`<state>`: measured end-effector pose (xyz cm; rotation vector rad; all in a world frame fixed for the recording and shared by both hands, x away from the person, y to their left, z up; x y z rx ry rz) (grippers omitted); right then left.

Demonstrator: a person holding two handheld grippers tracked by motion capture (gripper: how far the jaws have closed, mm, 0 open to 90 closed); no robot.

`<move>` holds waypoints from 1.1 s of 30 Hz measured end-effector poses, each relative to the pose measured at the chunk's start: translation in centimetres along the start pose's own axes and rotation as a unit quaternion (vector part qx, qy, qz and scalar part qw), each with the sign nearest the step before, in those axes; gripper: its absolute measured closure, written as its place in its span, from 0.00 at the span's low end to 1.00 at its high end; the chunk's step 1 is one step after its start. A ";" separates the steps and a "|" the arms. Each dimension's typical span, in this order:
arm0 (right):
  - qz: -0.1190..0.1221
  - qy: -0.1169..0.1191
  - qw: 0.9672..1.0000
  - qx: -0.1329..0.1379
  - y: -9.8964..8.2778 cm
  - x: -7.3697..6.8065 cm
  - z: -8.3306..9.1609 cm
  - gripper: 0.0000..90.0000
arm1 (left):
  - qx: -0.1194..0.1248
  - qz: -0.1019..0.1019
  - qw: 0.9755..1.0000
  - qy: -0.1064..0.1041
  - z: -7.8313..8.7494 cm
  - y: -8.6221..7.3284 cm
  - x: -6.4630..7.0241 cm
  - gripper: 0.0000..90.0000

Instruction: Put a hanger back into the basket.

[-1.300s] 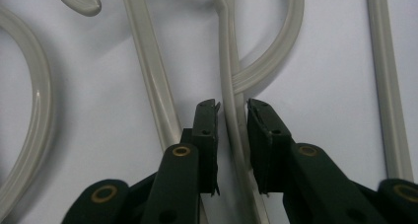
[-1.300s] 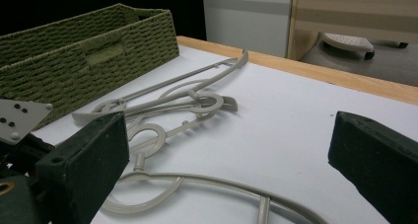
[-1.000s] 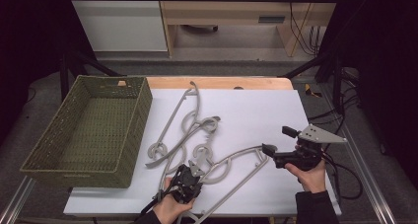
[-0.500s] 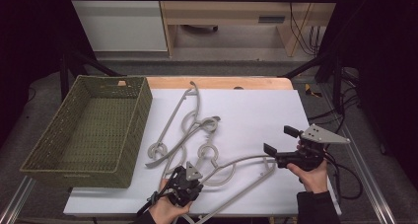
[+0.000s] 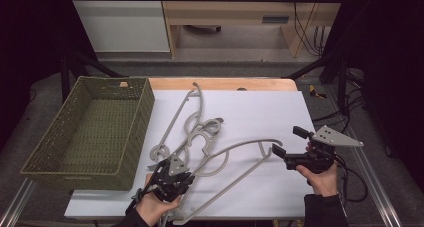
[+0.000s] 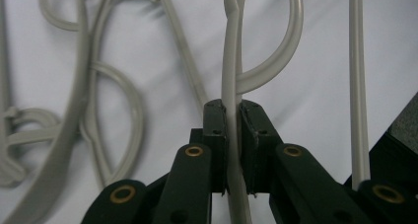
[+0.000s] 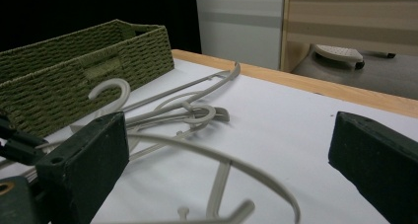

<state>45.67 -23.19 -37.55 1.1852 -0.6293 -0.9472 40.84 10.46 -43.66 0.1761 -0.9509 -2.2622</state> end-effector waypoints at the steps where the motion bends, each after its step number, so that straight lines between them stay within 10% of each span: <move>1: 0.002 0.000 1.000 0.000 0.0 0.1 0.0 0.02 | 0.006 0.003 1.000 0.008 0.6 0.1 -0.6 0.91; 33: -0.001 -0.011 1.000 -0.004 -0.3 0.4 -0.2 0.02 | 0.121 0.001 0.988 0.100 13.3 5.1 -10.3 0.91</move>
Point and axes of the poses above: each handheld gripper's, and its own axes: z roughly backward along the jaws, y roughly out of its top, x roughly to its right, the point moved 5 cm from there along -z, roughly forward along the jaws, and after that the axes turned 10 degrees about -y, right-handed, at the moved point
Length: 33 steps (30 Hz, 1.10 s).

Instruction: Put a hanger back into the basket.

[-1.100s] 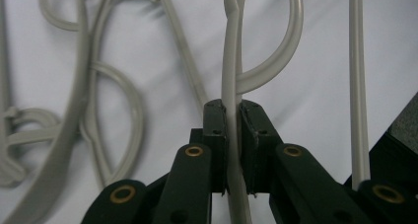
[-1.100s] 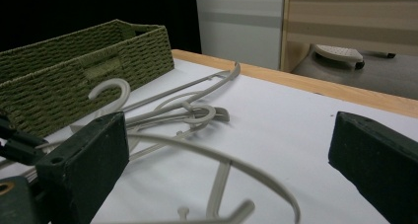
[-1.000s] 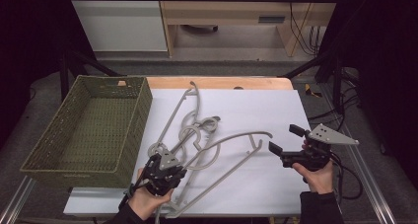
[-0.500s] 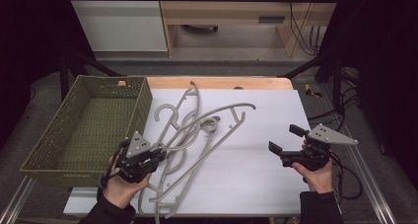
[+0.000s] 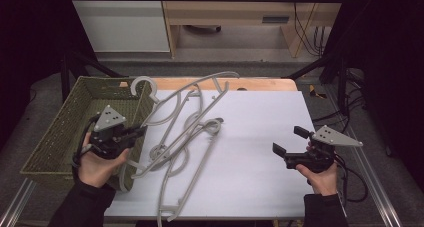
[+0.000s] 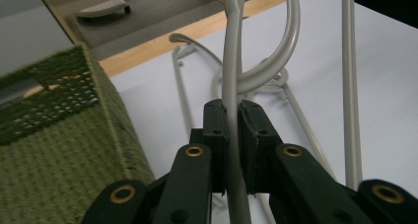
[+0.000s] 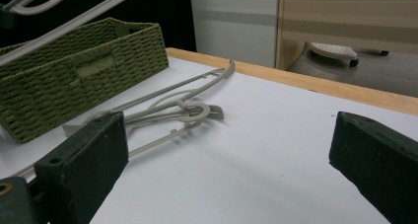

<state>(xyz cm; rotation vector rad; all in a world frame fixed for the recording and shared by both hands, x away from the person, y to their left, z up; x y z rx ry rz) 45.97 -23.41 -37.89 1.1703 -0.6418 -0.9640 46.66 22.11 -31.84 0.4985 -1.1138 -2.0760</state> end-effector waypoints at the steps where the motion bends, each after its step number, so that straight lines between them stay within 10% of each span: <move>1: -0.001 0.000 1.000 -0.001 0.0 0.0 0.0 0.02 | -0.002 -0.002 1.000 0.001 0.2 0.1 -0.5 0.91; 19: 0.002 -0.003 1.000 -0.007 -0.3 0.0 -0.4 0.02 | -0.013 0.011 0.997 0.078 2.5 -0.3 -9.9 0.91; 33: 0.004 -0.001 1.000 -0.013 -0.5 -0.1 -0.7 0.02 | -0.040 0.004 0.993 0.110 3.4 -2.8 -14.2 0.91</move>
Point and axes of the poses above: each handheld gripper's, and its own axes: z roughly backward along the jaws, y roughly out of its top, x roughly to its right, the point moved 5 cm from there along -z, roughly forward along the jaws, and after that the axes turned 10 degrees about -y, right-handed, at the moved point
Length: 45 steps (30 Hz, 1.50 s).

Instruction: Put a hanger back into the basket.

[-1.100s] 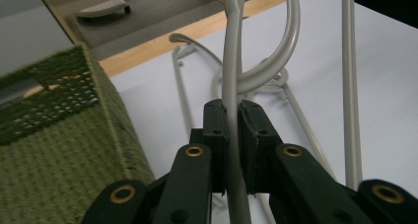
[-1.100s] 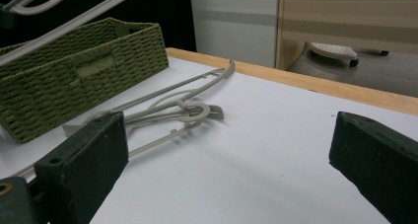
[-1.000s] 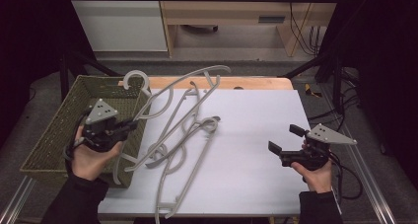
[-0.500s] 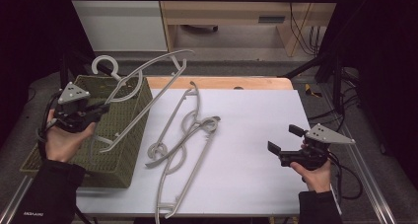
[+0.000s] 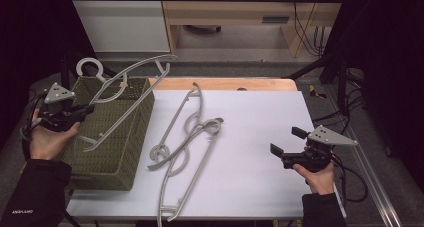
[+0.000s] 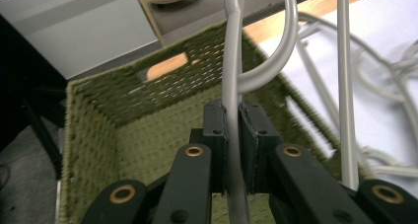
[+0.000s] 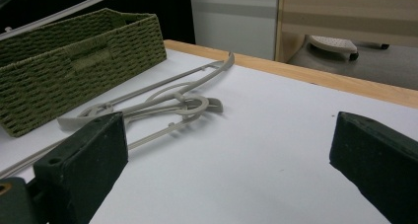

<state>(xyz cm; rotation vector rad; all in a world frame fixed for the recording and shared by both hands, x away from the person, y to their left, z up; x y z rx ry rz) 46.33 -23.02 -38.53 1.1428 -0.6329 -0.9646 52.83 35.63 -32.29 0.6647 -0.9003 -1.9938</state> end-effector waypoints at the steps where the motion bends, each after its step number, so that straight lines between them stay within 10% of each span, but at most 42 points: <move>1: 0.000 0.000 1.000 0.000 0.0 0.0 0.0 0.02 | -0.003 0.000 1.000 0.004 0.0 -0.3 -0.3 0.91; 31: 0.001 -0.004 1.000 -0.010 -0.3 0.0 -0.4 0.02 | -0.071 0.001 0.995 0.070 0.2 -7.5 -6.9 0.91; 45: 0.002 -0.007 1.000 -0.012 -0.4 -0.1 -0.6 0.02 | -0.117 -0.015 0.990 0.071 -1.9 -9.0 -5.9 0.91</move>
Point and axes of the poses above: each handheld gripper's, and its own axes: z roughly backward along the jaws, y roughly out of its top, x roughly to its right, the point moved 5 cm from there along -z, roughly forward along the jaws, and after that the axes turned 10 degrees about -y, right-handed, at the moved point
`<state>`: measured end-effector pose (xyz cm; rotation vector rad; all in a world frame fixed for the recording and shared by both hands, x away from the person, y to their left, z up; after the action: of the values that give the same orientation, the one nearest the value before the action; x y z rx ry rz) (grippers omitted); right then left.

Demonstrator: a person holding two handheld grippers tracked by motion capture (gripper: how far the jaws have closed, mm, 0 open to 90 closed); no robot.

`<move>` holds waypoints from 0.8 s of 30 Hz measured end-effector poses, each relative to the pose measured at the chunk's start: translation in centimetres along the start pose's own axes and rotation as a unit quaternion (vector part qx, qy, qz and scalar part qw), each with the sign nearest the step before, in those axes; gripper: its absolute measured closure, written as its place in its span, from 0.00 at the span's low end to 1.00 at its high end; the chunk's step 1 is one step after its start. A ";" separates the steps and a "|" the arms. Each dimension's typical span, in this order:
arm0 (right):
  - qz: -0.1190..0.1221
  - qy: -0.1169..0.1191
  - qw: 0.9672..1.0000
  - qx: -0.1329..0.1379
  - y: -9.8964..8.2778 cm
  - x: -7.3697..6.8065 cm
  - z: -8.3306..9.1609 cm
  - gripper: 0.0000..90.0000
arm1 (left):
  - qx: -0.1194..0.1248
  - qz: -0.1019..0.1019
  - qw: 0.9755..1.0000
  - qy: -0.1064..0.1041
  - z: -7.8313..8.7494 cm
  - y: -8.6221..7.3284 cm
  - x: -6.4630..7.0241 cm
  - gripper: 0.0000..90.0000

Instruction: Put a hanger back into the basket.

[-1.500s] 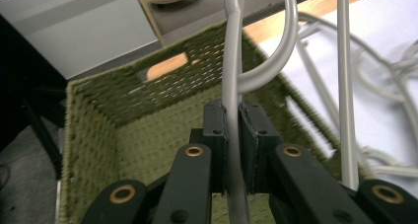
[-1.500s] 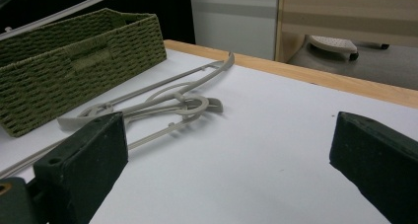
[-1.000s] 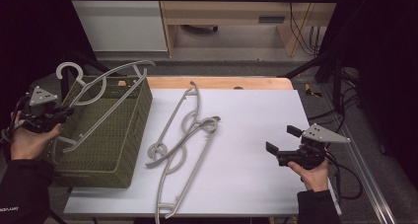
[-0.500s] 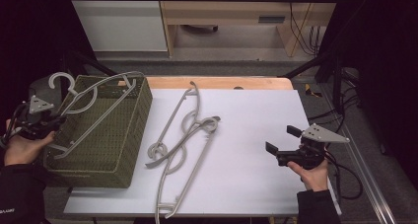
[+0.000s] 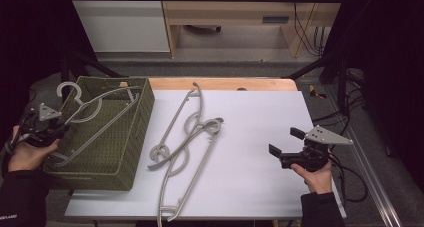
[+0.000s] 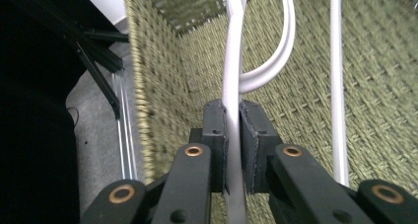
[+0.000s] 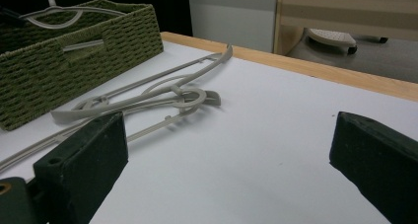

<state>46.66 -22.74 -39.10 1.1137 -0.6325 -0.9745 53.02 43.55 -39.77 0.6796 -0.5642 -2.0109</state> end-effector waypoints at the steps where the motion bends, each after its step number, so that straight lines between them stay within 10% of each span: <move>1: 0.000 0.000 1.000 0.000 0.0 0.0 0.0 0.02 | 0.001 0.002 1.000 -0.002 -0.3 -0.1 0.1 0.91; 16: 0.001 0.002 1.000 0.001 0.0 0.1 0.2 0.02 | -0.073 0.012 0.997 0.005 -2.9 -1.1 0.5 0.88; 24: 0.003 0.000 1.000 0.001 0.0 0.1 0.3 0.02 | -0.018 0.044 0.999 0.001 -0.5 -0.3 0.0 0.81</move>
<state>46.50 -22.97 -38.97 1.1129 -0.6356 -0.9684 53.16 43.62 -40.32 0.6255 -0.5464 -1.9336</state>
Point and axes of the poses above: each handheld gripper's, and its own axes: z roughly backward along the jaws, y roughly out of its top, x roughly to its right, the point moved 5 cm from there along -z, roughly forward along the jaws, and after that the axes turned 10 degrees about -y, right-handed, at the moved point
